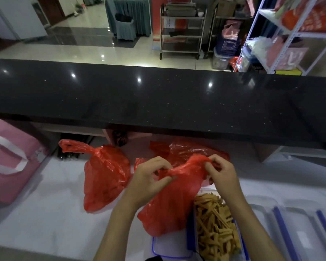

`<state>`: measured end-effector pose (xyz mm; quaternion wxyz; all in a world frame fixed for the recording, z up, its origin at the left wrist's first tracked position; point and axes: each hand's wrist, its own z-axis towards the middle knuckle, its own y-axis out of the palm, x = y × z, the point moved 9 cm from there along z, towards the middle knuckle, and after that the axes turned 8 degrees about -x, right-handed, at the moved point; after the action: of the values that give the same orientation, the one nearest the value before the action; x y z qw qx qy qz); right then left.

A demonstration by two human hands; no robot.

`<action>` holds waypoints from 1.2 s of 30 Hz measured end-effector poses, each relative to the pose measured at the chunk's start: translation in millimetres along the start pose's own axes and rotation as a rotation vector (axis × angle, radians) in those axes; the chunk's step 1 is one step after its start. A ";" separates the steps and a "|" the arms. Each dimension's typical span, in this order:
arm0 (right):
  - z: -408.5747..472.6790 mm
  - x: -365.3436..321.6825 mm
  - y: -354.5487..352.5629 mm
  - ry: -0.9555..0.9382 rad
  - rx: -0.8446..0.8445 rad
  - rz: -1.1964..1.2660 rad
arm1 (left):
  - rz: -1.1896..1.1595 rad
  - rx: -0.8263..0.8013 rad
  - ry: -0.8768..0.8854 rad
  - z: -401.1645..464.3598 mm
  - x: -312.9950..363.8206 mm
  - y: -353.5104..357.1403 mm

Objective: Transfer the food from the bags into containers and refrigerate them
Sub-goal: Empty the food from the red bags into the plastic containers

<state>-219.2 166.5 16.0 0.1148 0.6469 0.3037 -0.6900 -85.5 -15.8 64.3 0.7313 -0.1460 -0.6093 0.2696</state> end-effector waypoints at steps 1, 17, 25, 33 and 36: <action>-1.8 7.6 -9.5 0.055 0.078 0.074 | -0.055 0.038 -0.015 -2.3 -3.6 -6.2; -24.3 -17.2 21.4 0.054 -0.034 0.276 | 0.056 0.071 -0.384 -12.0 -14.1 39.3; -45.7 -44.3 48.7 -0.086 -0.235 0.196 | 0.048 0.191 -0.358 -13.5 -15.9 36.4; -68.8 -11.1 54.3 -0.006 -0.292 -0.032 | -0.329 0.326 -0.268 -23.9 37.4 5.5; -70.1 -21.1 72.6 -0.015 -0.412 -0.070 | -0.559 0.312 -0.264 -15.3 68.6 1.0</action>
<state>-118.5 144.0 18.2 0.2230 0.5937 0.4599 -0.6214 -63.2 26.0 116.2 0.7053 0.1761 -0.6665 0.1654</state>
